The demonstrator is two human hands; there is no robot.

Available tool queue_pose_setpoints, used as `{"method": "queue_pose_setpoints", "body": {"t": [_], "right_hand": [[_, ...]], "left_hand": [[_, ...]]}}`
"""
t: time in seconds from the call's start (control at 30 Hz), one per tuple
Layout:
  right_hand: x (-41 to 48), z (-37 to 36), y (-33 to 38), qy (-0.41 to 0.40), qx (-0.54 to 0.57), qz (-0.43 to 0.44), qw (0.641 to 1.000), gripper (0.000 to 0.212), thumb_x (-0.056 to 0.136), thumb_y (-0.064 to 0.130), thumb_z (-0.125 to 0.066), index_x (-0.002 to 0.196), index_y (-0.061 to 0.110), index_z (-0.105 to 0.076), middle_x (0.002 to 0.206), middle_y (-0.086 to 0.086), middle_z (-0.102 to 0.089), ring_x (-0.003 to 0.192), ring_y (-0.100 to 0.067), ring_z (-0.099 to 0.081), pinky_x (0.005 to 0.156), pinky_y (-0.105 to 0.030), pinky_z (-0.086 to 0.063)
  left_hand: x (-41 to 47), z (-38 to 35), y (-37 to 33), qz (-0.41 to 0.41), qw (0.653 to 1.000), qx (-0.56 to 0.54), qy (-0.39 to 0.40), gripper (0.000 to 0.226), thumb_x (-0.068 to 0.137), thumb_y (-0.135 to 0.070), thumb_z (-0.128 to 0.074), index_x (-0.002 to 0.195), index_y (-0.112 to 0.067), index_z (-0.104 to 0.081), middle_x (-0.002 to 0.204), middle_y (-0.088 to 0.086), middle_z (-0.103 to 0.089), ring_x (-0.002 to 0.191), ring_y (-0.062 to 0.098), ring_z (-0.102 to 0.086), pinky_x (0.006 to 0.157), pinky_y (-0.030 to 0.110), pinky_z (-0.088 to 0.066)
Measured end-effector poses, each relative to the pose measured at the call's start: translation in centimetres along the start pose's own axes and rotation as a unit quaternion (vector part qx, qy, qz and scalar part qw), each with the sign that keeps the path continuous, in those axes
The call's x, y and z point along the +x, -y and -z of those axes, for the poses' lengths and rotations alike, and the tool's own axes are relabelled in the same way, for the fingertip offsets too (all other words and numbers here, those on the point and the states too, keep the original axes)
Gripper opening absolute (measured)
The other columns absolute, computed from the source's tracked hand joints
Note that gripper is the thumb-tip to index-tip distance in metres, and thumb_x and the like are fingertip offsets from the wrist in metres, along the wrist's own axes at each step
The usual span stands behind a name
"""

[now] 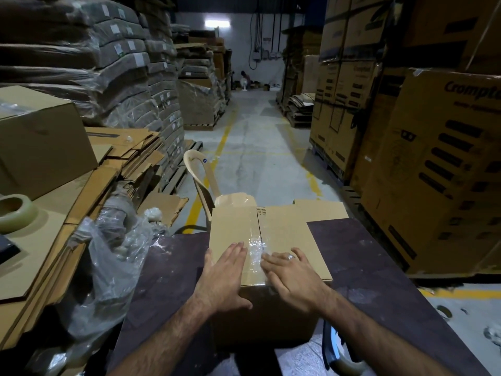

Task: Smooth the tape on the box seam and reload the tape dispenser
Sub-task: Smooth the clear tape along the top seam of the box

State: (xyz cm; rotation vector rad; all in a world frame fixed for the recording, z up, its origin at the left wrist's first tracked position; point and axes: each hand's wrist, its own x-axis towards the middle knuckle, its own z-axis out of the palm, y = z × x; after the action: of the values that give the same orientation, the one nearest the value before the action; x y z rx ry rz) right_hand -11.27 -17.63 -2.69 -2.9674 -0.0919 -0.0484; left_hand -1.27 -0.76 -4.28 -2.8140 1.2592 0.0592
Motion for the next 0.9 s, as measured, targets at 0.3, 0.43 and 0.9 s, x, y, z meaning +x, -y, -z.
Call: {"method": "queue_pose_setpoints", "body": {"t": [0.3,0.43,0.9], "right_hand": [[0.1,-0.2,0.9,-0.023,-0.001,0.006,1.0,0.055,0.095,0.04,-0.012,0.136,0.027,-0.048,0.148,0.007,-0.041,0.134,-0.008,-0.035,0.114,-0.043,-0.003],[-2.3,-0.7,0.3,-0.039,0.013,0.033,0.999,0.058,0.091,0.043,-0.014,0.135,0.03,-0.049,0.146,0.012,-0.044,0.13,-0.005,-0.039,0.112,-0.036,0.0],[-1.4,-0.3,0.4,-0.044,-0.017,-0.036,0.998,0.048,0.097,0.041,-0.019,0.135,0.032,-0.047,0.147,0.017,-0.04,0.14,-0.009,-0.024,0.111,-0.048,-0.005]], "left_hand": [[0.0,-0.1,0.1,0.001,1.0,-0.006,-0.007,0.121,0.073,-0.067,-0.065,0.152,-0.014,0.008,0.163,0.002,0.011,0.149,0.018,0.009,0.116,0.061,-0.001],[0.1,-0.3,0.0,-0.002,1.0,-0.006,-0.011,0.122,0.072,-0.068,-0.065,0.152,-0.014,0.008,0.162,0.002,0.012,0.149,0.017,0.009,0.116,0.062,-0.001],[0.1,-0.2,0.1,0.0,1.0,-0.011,-0.003,0.122,0.072,-0.067,-0.066,0.152,-0.014,0.008,0.163,0.002,0.011,0.149,0.018,0.009,0.117,0.062,-0.001]]}}
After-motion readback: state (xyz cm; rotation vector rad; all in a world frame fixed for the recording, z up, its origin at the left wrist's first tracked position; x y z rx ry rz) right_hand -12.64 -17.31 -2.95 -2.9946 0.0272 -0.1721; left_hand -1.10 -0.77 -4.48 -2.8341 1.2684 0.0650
